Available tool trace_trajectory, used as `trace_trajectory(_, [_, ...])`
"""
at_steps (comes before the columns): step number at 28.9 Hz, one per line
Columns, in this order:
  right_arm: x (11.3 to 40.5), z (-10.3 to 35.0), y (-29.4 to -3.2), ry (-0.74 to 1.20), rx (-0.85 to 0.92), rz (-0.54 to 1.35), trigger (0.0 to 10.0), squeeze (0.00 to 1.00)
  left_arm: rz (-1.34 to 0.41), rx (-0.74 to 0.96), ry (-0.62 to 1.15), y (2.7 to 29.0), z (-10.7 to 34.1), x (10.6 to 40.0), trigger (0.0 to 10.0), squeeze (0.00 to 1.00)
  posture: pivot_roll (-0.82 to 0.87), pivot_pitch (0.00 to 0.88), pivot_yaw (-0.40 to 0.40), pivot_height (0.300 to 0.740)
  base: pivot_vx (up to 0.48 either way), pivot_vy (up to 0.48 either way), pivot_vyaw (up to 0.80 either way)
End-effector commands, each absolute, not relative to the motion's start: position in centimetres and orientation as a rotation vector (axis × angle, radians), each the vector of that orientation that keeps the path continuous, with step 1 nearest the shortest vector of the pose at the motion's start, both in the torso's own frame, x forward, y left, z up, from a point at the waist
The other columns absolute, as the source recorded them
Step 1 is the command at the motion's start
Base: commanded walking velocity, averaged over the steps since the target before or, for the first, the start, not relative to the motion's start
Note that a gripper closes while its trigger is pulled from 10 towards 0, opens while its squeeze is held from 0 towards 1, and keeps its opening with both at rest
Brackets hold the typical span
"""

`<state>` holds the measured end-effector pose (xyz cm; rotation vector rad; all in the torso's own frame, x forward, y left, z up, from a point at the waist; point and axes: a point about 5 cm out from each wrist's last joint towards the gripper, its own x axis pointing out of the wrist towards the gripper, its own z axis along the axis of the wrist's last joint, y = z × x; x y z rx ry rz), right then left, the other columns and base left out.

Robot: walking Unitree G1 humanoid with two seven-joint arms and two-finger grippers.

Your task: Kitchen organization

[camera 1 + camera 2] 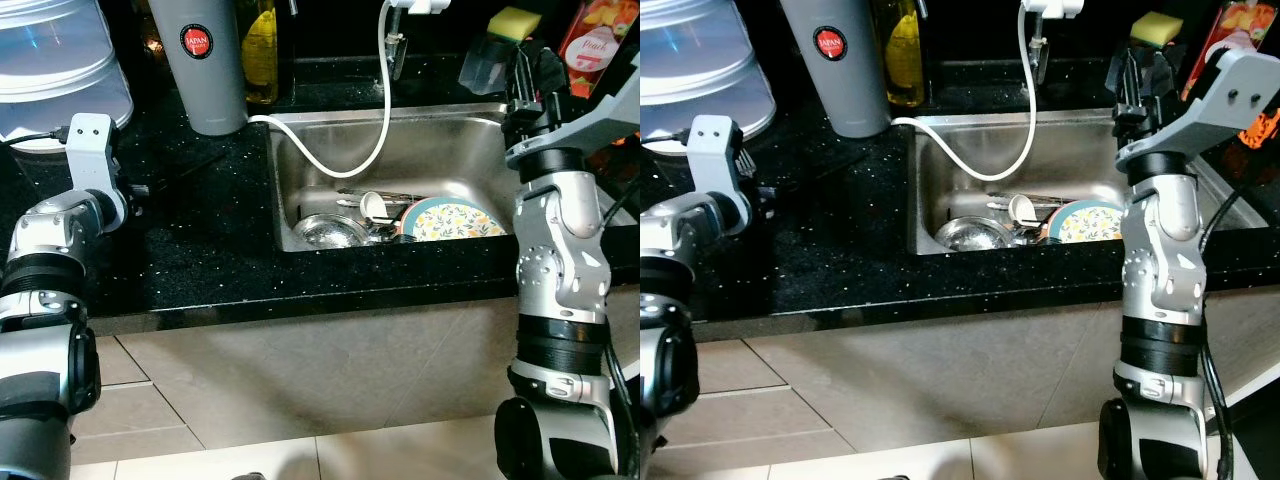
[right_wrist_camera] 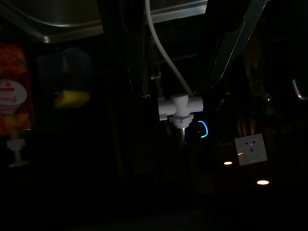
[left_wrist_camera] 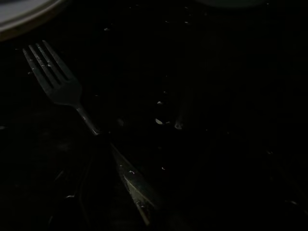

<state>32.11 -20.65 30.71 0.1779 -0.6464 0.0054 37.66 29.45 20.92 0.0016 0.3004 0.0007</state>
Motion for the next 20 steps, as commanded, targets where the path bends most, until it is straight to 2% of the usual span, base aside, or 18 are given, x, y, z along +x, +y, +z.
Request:
trace_trajectory(1, [31.8,30.7,-20.7,-0.642,0.164,0.001,10.0,0.00,0.108,0.000,0.373,31.2,19.4,36.9,10.0,0.00,0.11,0.000,0.047,0.740,0.000,0.000,0.00])
trace_trajectory(6, [31.9,30.8,-20.7,-0.643,0.167,-0.001,10.0,0.00,0.141,0.038,0.354,31.4,19.9,37.1,10.0,0.00,0.10,0.000,0.049,0.740,0.000,0.000,0.00])
trace_trajectory(10, [32.0,30.8,-20.4,-0.639,0.169,0.010,10.0,0.00,0.256,0.224,0.307,32.6,21.0,36.9,10.0,0.00,0.10,0.000,0.048,0.740,0.000,0.000,0.00])
trace_trajectory(16, [32.1,30.8,-20.3,-0.638,0.173,0.018,10.0,0.00,0.290,0.209,0.336,33.2,20.0,36.4,10.0,0.00,0.11,0.000,0.041,0.740,0.000,0.000,0.00])
trace_trajectory(20, [32.3,30.9,-20.0,-0.637,0.176,0.030,10.0,0.00,0.244,0.038,0.396,32.8,18.0,35.9,10.0,0.00,0.12,0.000,0.032,0.740,0.000,0.000,0.00])
